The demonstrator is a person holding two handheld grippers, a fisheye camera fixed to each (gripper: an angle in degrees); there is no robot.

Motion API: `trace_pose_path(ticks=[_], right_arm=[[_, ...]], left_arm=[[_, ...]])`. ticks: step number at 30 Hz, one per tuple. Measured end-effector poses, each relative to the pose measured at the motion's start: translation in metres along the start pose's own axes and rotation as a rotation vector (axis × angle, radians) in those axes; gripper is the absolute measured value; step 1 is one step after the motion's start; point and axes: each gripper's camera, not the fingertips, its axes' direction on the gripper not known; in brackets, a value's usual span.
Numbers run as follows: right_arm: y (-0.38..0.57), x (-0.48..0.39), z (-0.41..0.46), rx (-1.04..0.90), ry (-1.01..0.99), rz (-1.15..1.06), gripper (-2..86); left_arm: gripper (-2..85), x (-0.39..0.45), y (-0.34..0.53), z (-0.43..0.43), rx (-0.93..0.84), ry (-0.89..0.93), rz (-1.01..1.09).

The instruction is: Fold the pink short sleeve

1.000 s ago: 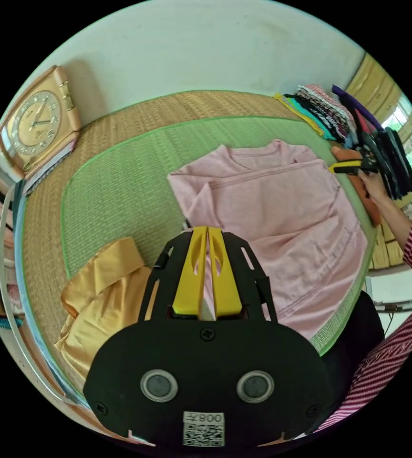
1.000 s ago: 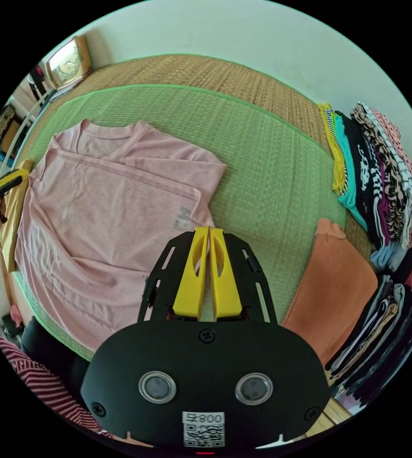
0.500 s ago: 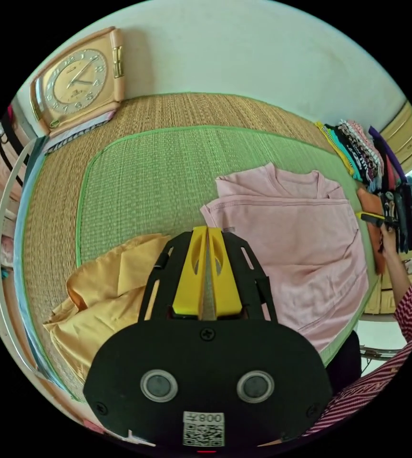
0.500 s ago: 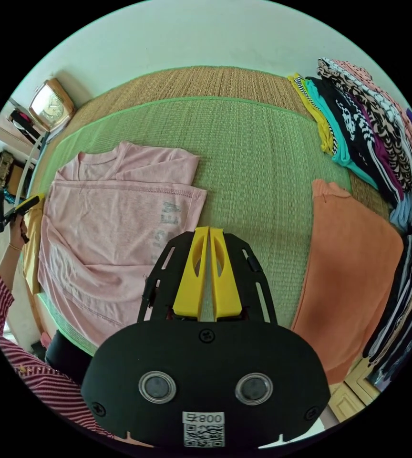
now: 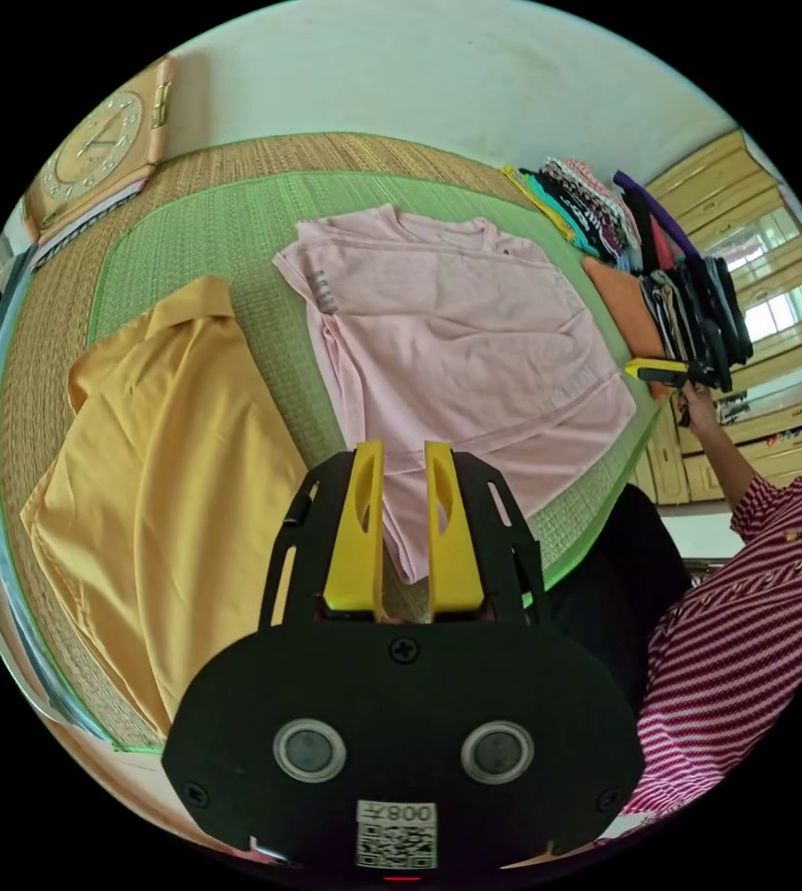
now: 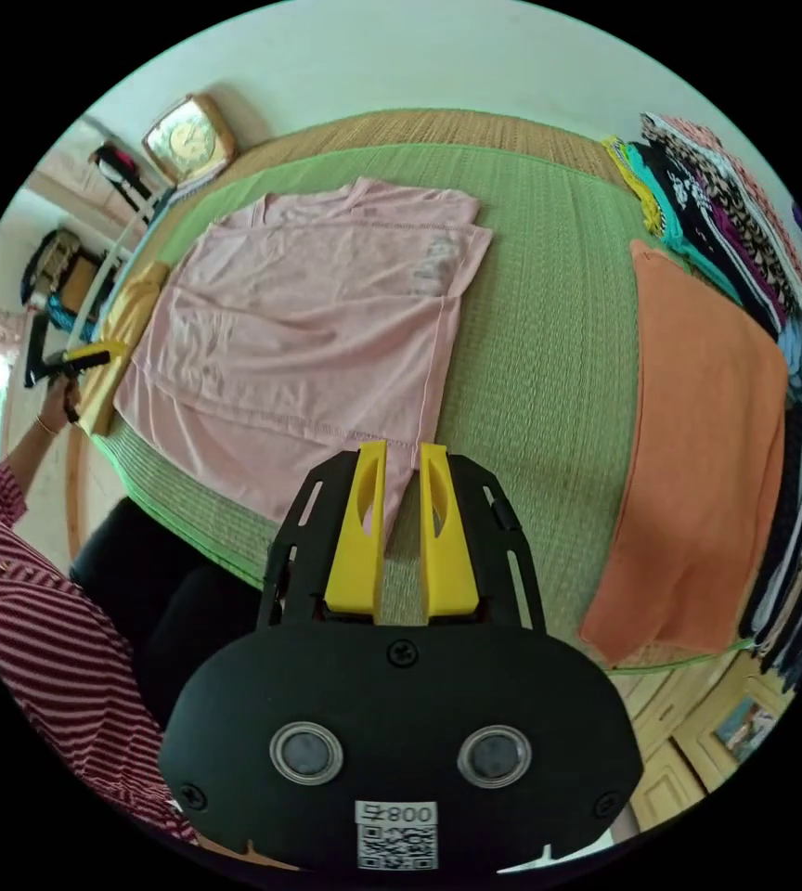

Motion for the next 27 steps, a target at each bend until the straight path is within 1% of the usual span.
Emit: trace_pose_path(ticks=[1,4,10,18,27], right_arm=[[-0.001,-0.014,-0.001,-0.012,0.055,-0.035,6.4],[-0.008,-0.047,0.002,-0.042,0.129,-0.120,5.8],[-0.018,-0.093,0.008,-0.074,0.214,-0.207,4.7],[-0.029,-0.127,0.011,-0.093,0.246,-0.237,1.3],[-0.043,-0.138,-0.012,-0.054,0.194,-0.192,0.3]], left_arm=[[7.7,0.003,-0.001,0.004,-0.017,-0.022,0.025],[7.6,0.008,-0.006,0.018,-0.075,-0.077,0.079],[5.7,0.009,-0.009,0.038,-0.147,-0.166,0.122],[1.7,0.002,-0.006,0.043,-0.133,-0.156,0.102],[0.8,-0.010,0.000,0.025,-0.055,-0.113,0.075]])
